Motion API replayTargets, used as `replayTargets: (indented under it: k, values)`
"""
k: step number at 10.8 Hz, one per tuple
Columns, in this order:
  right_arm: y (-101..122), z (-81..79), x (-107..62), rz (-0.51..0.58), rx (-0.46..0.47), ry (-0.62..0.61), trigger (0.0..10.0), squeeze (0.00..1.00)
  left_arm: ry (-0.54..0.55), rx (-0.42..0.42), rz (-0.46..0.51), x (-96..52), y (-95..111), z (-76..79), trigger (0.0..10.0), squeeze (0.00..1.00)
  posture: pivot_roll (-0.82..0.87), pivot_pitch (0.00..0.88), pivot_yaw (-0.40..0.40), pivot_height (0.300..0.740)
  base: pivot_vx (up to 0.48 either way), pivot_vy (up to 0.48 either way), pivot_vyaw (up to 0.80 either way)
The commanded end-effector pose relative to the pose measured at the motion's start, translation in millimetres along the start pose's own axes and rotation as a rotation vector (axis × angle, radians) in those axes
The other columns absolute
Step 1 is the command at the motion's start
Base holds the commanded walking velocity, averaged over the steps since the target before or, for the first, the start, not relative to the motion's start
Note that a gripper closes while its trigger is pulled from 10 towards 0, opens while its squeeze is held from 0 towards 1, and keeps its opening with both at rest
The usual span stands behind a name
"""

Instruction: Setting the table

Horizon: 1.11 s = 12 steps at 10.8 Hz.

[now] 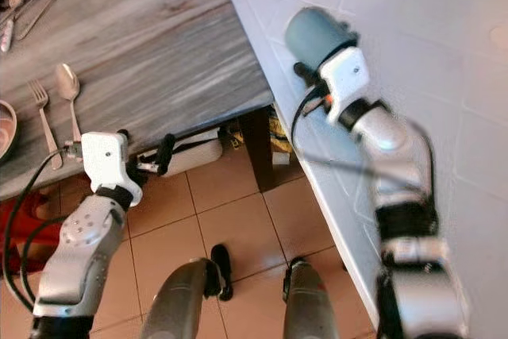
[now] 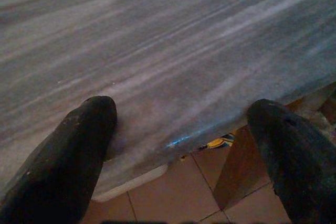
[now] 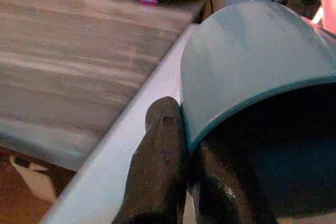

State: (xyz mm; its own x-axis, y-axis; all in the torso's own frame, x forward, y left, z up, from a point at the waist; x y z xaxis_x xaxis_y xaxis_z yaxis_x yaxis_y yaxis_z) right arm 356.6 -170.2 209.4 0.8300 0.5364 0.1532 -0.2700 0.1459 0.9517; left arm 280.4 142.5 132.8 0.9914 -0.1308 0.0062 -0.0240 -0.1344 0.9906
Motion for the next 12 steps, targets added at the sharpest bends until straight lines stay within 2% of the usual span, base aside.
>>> replayTargets:
  k: [1, 2, 3, 6, 9, 12]
  values:
    - [17.3, -10.9, 3.2, 0.072, -0.019, 0.013, 0.0, 0.0, 0.1, 0.0, -0.042, 3.1, -8.5, -14.7, 10.0, 0.0, -0.01, 0.223, 0.079, 0.74, 0.0, 0.0, 0.0]
    - [26.0, -24.3, 2.2, 0.123, -0.019, -0.008, 0.0, 0.0, 0.106, -0.01, -0.03, 8.8, -6.8, -13.6, 10.0, 0.0, -0.02, 0.201, 0.067, 0.74, -0.277, 0.0, 0.0]
    - [27.7, -30.2, 0.7, 0.139, -0.016, -0.023, 0.0, 0.0, 0.108, -0.015, -0.021, 11.8, -5.8, -12.8, 10.0, 0.0, -0.02, 0.193, 0.065, 0.74, -0.277, 0.0, 0.0]
    - [13.6, -37.9, -14.7, 0.112, 0.1, -0.206, 0.0, 0.0, 0.122, -0.019, -0.006, 19.8, -8.3, -12.7, 10.0, 0.0, -0.04, 0.148, 0.042, 0.74, -0.291, 0.0, 0.0]
    - [7.9, -39.4, -17.1, 0.097, 0.163, -0.291, 0.0, 0.0, 0.129, -0.033, 0.01, 26.2, -7.8, -10.9, 10.0, 0.0, -0.05, 0.127, 0.039, 0.74, -0.286, 0.0, 0.0]
    - [13.5, -35.2, -12.5, 0.107, 0.191, -0.34, 0.0, 0.0, 0.125, -0.03, 0.034, 32.4, -5.9, -10.5, 10.0, 0.0, -0.05, 0.11, 0.043, 0.74, 0.0, 0.0, 0.0]
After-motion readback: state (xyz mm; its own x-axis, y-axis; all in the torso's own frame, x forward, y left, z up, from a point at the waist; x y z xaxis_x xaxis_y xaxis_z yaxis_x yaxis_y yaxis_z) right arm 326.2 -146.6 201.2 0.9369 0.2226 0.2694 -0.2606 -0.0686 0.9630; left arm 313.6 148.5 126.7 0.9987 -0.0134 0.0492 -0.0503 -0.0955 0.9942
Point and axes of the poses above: a point about 5 cm out from each wrist's last joint towards the gripper, its own x axis pointing out of the wrist towards the gripper, its own y axis along the axis of the wrist's last joint, z = x × y, the point moved 1 cm from there along x, pointing out of the wrist towards the gripper, and after that the axes turned 8 degrees about x, right-handed, at the moved point
